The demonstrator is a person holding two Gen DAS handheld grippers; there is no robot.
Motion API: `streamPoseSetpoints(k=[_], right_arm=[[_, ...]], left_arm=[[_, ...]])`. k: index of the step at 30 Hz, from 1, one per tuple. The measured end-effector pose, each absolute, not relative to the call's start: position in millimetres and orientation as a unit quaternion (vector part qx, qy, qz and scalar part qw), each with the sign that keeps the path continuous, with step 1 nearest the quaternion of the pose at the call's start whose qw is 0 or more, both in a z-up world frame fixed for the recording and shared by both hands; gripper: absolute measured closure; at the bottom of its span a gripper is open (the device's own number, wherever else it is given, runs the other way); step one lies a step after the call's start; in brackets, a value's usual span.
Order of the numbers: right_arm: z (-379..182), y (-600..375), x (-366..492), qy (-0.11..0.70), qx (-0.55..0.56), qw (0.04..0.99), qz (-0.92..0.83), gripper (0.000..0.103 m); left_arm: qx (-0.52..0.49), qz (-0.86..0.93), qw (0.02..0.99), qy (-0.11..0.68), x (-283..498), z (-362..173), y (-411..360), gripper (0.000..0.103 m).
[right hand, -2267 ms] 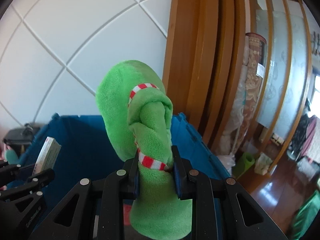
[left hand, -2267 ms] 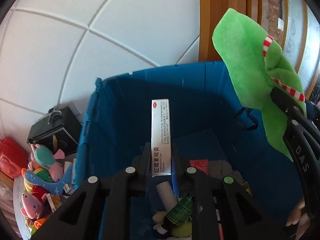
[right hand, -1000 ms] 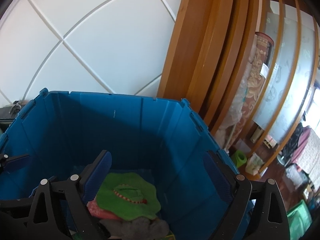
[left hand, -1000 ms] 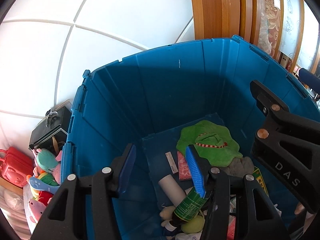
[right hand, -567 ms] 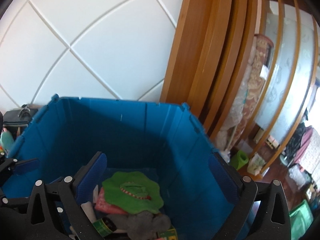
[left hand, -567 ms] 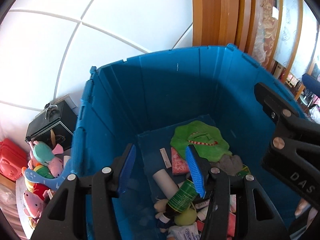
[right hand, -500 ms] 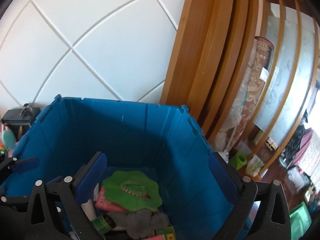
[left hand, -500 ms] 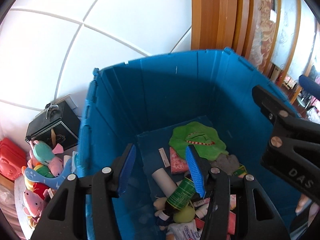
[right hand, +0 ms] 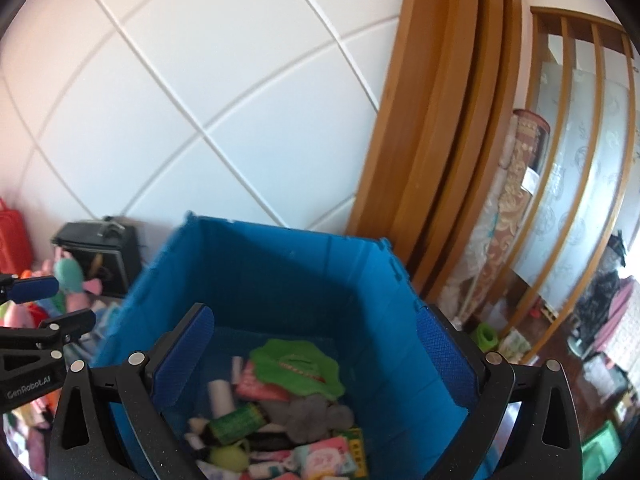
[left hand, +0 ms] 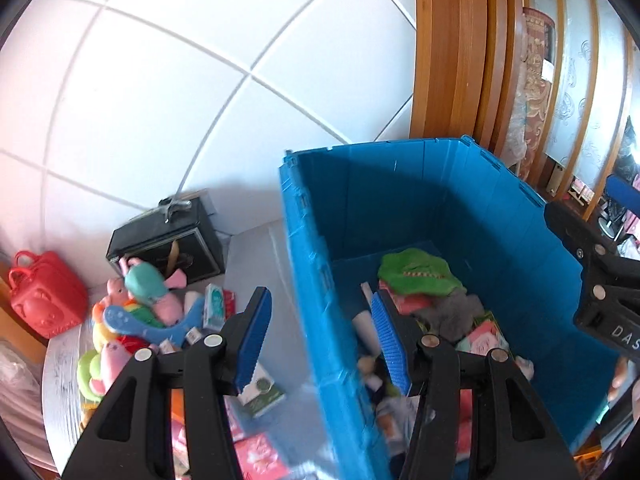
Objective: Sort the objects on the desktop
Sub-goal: 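Move both tools back from the crate to the heap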
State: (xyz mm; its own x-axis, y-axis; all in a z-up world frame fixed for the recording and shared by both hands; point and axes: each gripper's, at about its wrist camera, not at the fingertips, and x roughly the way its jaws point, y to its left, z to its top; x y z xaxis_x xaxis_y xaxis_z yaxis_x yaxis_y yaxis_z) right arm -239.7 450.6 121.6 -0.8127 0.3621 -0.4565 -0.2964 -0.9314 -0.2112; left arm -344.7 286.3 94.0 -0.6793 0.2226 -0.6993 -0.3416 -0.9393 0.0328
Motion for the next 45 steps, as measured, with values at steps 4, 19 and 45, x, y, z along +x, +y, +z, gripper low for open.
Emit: streamPoseSetpoints(k=[4, 19, 45], right_arm=[[125.1, 419.9, -209.5, -0.058, -0.248, 0.144, 0.956, 0.000], [79.1, 326.8, -105.9, -0.011, -0.224, 0.066, 0.972, 0.000], [-106.4, 139.4, -91.3, -0.015, -0.360, -0.057, 0.931, 0.000]], left_arm=[[-0.361, 0.917, 0.159, 0.064, -316.3, 93.1, 250.4, 0.052], [-0.372, 0.925, 0.064, 0.044, -227.2, 13.8, 85.8, 0.052], [-0.470, 0.881, 0.037, 0.039, -157.9, -168.0, -79.1, 0.052]])
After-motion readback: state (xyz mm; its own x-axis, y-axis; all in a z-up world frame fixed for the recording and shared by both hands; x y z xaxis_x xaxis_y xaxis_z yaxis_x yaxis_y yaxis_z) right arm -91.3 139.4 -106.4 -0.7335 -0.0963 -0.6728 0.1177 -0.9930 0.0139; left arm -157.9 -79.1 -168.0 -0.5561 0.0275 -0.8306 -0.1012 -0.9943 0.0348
